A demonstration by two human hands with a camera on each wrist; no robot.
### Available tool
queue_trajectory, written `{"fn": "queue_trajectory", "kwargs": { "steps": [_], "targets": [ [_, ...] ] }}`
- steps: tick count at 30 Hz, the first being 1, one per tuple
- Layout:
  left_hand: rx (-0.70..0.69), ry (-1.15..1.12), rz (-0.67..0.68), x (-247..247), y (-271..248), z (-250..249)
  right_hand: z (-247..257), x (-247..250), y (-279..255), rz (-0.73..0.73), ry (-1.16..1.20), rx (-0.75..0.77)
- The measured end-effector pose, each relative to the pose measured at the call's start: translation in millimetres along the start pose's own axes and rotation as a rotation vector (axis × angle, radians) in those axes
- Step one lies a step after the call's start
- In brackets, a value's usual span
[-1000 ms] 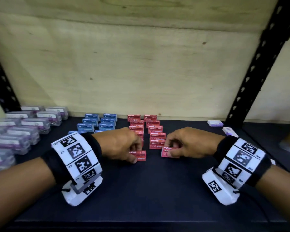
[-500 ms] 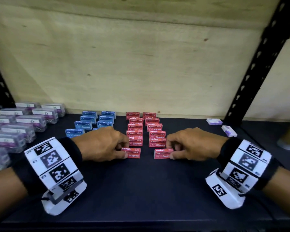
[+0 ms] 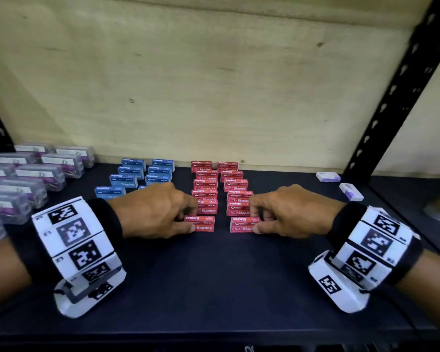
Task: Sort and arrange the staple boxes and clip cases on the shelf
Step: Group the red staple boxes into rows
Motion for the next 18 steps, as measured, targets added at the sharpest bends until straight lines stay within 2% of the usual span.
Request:
{"fn": "queue_trajectory", "kwargs": {
  "steps": [11,18],
  "targets": [
    [-0.003,0.039,0.013,0.4,2.0,-2.6,1.6,-1.3,2.7,-0.004,-0.018,-0.003],
    [0.053,-0.056,0.042,3.9,-2.4,-2.3,-1.0,-0.1,-2.3,-0.005,0.003,-0.053]
  ]
}}
Point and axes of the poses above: each hand's wrist, its own y-axis towards the middle knuckle, its own x-axis out of the back of the hand, z = x × y, the point moved 2 cm from there along y, towards the middle knuckle, and after that the axes turned 4 degrees about y, right-handed, at the moved point
